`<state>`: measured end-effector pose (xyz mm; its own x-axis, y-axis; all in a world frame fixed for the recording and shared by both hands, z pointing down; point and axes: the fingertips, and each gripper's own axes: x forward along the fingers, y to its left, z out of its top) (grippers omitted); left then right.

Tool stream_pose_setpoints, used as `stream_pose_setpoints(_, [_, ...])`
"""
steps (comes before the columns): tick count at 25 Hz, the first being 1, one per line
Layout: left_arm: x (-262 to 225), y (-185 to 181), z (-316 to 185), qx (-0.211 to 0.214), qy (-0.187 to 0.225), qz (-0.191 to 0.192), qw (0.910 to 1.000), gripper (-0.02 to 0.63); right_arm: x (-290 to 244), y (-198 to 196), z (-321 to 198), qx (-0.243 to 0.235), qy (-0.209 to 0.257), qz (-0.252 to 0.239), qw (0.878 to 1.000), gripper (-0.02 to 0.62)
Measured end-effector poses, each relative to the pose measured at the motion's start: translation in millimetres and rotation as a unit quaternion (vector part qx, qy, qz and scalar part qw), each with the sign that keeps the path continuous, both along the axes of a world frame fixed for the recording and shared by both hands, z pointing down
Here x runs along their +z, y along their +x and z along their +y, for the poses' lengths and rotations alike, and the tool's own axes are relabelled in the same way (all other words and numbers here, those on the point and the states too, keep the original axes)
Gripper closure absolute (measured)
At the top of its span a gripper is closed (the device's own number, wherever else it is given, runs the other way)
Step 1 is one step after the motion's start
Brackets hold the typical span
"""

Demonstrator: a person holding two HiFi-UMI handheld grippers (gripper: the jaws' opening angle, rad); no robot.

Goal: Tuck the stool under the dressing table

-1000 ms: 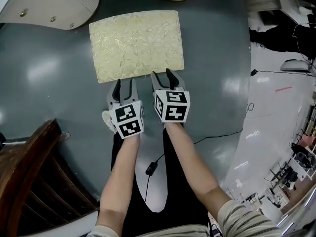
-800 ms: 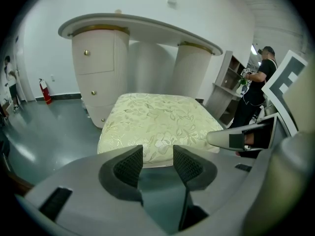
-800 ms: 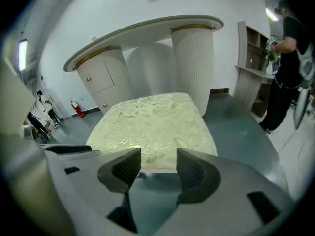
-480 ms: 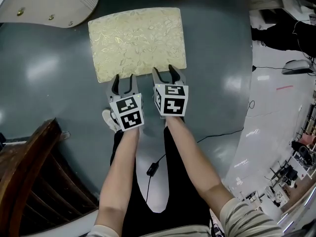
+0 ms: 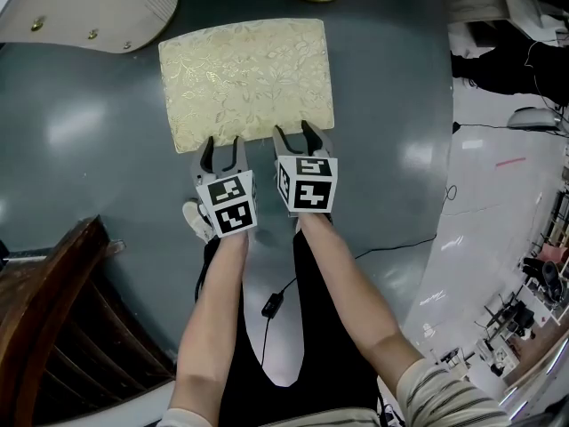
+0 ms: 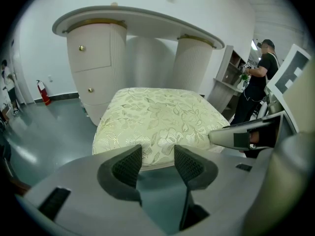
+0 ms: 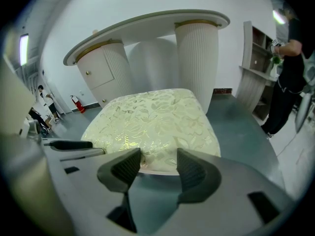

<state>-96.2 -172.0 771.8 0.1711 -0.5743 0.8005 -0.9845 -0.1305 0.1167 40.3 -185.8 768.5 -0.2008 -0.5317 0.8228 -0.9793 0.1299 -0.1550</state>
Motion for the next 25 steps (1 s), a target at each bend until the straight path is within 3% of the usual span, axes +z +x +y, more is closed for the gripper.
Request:
stream_pose_setpoints(7, [-3, -3, -12, -0.003, 0.007, 0.006, 0.9999, 0.411, -3, -3, -9, -0.009, -0.012, -0.019, 1.0, 0.367])
stream_pose_setpoints(25, [6, 3, -14, 0.013, -0.001, 0.019, 0.9997, 0.413, 5, 0, -14, -0.025, -0.007, -0.01, 1.0, 0.367])
